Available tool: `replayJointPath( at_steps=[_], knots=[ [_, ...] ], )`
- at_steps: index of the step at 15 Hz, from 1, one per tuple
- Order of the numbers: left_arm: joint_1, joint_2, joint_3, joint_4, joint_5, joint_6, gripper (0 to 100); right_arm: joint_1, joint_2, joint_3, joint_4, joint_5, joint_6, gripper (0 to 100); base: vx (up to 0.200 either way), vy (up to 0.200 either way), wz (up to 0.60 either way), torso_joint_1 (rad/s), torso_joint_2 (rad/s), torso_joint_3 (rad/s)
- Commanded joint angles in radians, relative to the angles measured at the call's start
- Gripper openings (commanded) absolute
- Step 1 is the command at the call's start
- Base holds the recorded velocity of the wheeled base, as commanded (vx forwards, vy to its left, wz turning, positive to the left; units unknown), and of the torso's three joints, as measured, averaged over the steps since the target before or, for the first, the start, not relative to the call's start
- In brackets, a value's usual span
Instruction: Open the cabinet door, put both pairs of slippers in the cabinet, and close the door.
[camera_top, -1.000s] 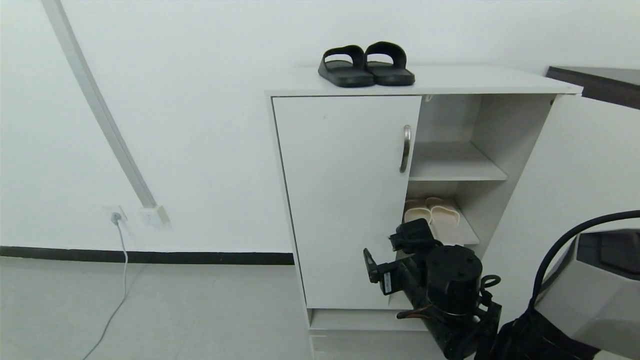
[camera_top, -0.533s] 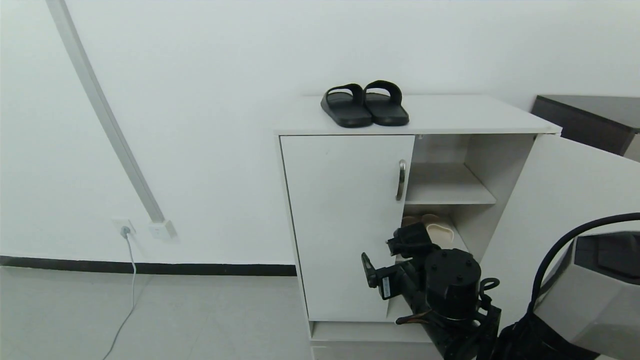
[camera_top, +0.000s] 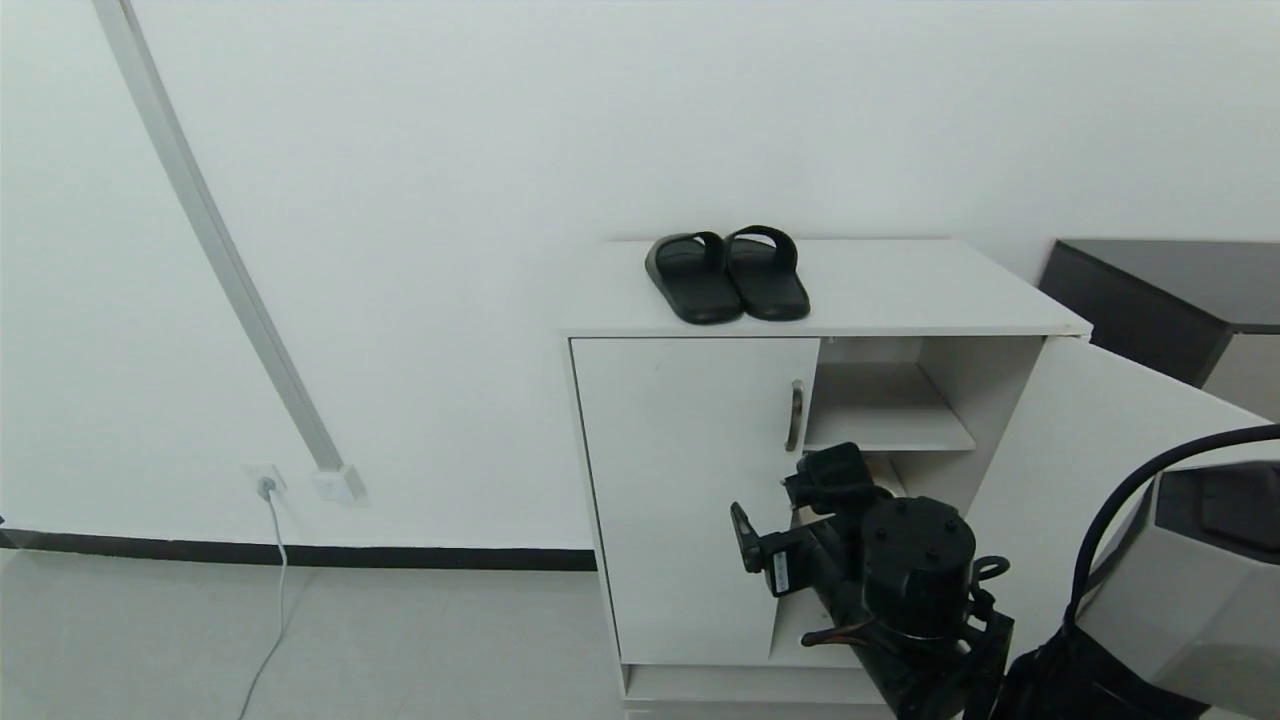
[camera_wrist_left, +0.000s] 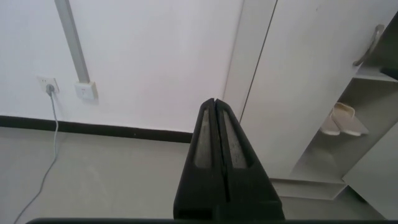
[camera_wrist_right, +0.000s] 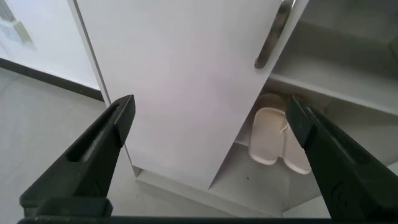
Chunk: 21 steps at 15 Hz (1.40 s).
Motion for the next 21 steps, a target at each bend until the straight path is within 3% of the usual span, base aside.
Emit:
replayJointPath(
  at_steps=[1,19,21],
  knots=[
    [0.000,0.001,0.000,0.000,0.000,0.000,0,0.001,-0.004,0.004,0.000,0.000,0.000,100,0.000,0.000,0.00,0.183,-0.51,-0.310],
    [0.000,0.001,0.000,0.000,0.000,0.000,0,-0.012,-0.007,0.039,-0.037,0.003,-0.017,100,0.000,0.000,0.00,0.224,-0.51,-0.289],
    [0.000,0.001,0.000,0.000,0.000,0.000,0,-0.050,0.014,0.031,-0.089,0.066,-0.055,100,0.000,0.000,0.00,0.016,-0.04,-0.018]
  ],
)
